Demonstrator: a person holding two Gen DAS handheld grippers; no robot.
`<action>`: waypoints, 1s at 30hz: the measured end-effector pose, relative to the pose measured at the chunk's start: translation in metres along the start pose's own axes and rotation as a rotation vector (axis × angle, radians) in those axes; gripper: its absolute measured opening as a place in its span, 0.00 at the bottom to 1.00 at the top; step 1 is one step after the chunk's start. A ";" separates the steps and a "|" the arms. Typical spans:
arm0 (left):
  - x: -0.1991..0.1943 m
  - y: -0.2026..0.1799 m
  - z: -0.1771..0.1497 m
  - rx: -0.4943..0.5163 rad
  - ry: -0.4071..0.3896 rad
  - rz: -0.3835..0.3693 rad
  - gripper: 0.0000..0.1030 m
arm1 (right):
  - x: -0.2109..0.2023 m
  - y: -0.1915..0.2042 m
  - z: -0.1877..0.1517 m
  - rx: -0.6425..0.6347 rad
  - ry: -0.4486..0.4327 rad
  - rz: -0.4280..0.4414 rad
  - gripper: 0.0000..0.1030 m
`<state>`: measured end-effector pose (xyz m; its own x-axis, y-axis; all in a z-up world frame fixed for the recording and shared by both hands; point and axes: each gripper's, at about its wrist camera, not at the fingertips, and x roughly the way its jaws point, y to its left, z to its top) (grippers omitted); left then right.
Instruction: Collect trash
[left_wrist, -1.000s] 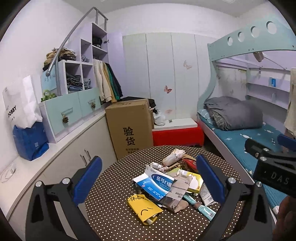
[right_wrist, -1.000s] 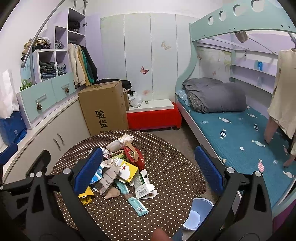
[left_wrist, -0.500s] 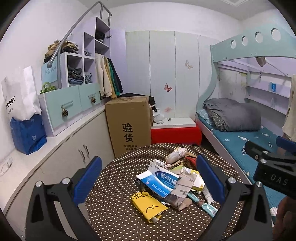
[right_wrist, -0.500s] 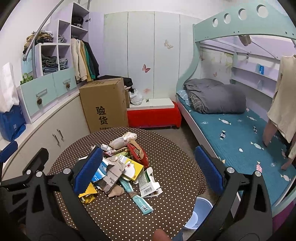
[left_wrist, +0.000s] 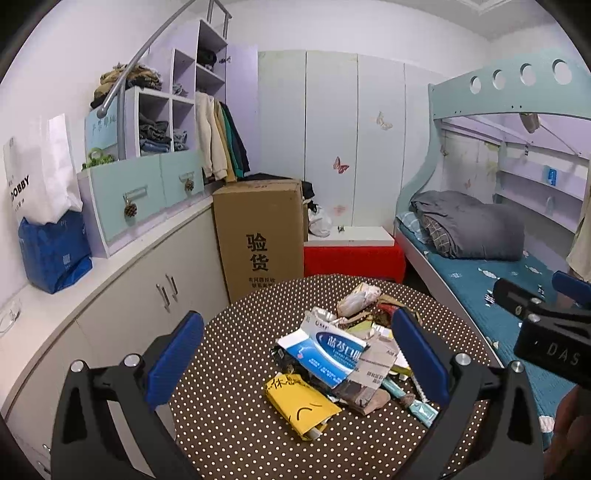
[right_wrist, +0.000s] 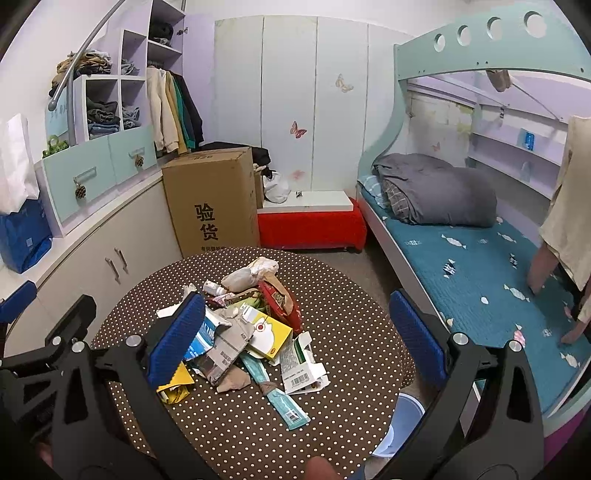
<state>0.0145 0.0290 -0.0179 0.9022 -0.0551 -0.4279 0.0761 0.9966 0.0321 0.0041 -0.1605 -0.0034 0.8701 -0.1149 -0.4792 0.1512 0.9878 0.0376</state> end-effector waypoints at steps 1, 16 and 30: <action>0.002 0.002 -0.003 0.001 0.006 0.003 0.96 | 0.002 -0.002 -0.002 0.001 0.006 0.001 0.95; 0.047 0.045 -0.082 -0.009 0.254 0.045 0.96 | 0.057 -0.031 -0.070 -0.010 0.227 -0.015 0.95; 0.155 0.025 -0.100 -0.128 0.478 0.039 0.91 | 0.124 -0.009 -0.123 -0.103 0.453 0.140 0.77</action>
<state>0.1133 0.0517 -0.1737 0.6052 -0.0130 -0.7959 -0.0337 0.9986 -0.0419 0.0532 -0.1702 -0.1715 0.5832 0.0546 -0.8105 -0.0199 0.9984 0.0529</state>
